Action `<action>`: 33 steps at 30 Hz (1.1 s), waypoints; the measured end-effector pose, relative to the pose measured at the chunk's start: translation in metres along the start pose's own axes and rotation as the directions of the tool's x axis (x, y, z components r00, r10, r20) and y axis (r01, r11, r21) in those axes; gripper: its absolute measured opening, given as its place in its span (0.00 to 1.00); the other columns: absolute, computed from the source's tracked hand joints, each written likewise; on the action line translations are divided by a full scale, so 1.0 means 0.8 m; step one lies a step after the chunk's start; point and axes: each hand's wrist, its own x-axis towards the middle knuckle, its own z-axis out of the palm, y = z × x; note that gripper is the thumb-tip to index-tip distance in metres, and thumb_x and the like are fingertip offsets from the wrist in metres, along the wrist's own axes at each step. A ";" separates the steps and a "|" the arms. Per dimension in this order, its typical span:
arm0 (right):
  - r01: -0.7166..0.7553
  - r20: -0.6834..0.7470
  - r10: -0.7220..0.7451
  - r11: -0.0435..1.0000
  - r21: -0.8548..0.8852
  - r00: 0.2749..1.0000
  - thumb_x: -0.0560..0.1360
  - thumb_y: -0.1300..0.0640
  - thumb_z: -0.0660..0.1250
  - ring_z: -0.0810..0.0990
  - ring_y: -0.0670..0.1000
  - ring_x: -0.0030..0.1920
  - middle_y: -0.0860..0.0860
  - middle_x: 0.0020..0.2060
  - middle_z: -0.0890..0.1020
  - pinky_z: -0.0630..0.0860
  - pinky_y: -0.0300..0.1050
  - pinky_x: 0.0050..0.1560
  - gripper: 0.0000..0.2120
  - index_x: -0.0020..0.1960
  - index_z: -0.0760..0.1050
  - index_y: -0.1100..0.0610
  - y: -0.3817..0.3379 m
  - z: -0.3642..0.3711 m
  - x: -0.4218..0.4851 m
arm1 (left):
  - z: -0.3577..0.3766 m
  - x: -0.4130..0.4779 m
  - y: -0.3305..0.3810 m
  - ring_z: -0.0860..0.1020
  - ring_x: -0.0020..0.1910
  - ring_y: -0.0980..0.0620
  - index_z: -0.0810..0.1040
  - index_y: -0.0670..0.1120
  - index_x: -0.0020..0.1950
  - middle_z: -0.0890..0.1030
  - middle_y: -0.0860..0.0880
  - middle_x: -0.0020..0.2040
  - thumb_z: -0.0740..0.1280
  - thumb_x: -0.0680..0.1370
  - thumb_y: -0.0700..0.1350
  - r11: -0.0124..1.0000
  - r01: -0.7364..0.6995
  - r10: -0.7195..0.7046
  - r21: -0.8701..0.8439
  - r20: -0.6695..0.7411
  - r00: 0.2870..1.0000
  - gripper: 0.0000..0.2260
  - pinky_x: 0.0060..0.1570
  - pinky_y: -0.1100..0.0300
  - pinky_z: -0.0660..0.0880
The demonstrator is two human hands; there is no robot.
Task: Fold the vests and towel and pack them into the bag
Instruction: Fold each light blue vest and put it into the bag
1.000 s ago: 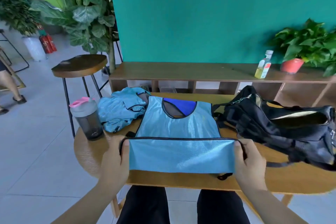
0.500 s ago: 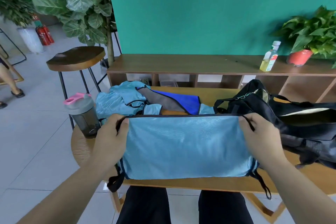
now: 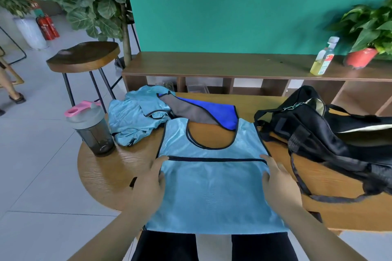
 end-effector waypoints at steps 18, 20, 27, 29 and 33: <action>-0.177 -0.079 0.162 0.954 -0.244 0.984 0.78 0.63 0.61 0.72 0.52 0.52 0.52 0.61 0.70 0.71 0.45 0.37 0.31 0.78 0.61 0.47 -0.028 0.037 0.007 | 0.029 0.168 0.025 0.52 0.84 0.46 0.61 0.46 0.83 0.56 0.47 0.85 0.59 0.87 0.51 0.867 -0.280 0.170 0.412 0.284 0.944 0.25 0.81 0.49 0.58; -0.174 -0.088 0.157 0.950 -0.258 0.984 0.78 0.61 0.62 0.71 0.52 0.50 0.51 0.60 0.70 0.71 0.45 0.37 0.30 0.78 0.62 0.47 -0.027 0.040 0.007 | 0.046 0.179 0.032 0.44 0.85 0.44 0.53 0.48 0.86 0.47 0.47 0.86 0.52 0.87 0.60 0.833 -0.292 0.112 0.471 0.372 0.921 0.30 0.82 0.47 0.49; -0.150 -0.113 0.124 0.953 -0.263 0.986 0.78 0.60 0.64 0.72 0.52 0.48 0.52 0.58 0.71 0.72 0.46 0.33 0.28 0.76 0.66 0.48 -0.021 0.048 0.012 | 0.083 0.181 0.026 0.31 0.83 0.44 0.34 0.61 0.84 0.34 0.53 0.85 0.32 0.77 0.76 0.806 -0.238 -0.003 0.541 0.406 0.914 0.38 0.80 0.36 0.39; -0.144 -0.122 0.115 0.953 -0.266 0.986 0.77 0.61 0.65 0.72 0.53 0.48 0.52 0.57 0.72 0.70 0.45 0.33 0.28 0.76 0.68 0.49 -0.019 0.051 0.012 | 0.082 0.182 0.028 0.30 0.82 0.44 0.32 0.60 0.83 0.32 0.52 0.84 0.33 0.78 0.76 0.805 -0.240 -0.010 0.542 0.418 0.908 0.38 0.80 0.36 0.39; -0.125 -0.119 0.098 0.959 -0.254 0.988 0.76 0.62 0.68 0.74 0.55 0.48 0.53 0.57 0.73 0.68 0.45 0.31 0.28 0.74 0.71 0.51 -0.018 0.053 0.012 | 0.081 0.181 0.036 0.33 0.83 0.44 0.36 0.49 0.86 0.36 0.47 0.85 0.37 0.82 0.71 0.814 -0.213 0.043 0.541 0.310 0.950 0.39 0.82 0.39 0.39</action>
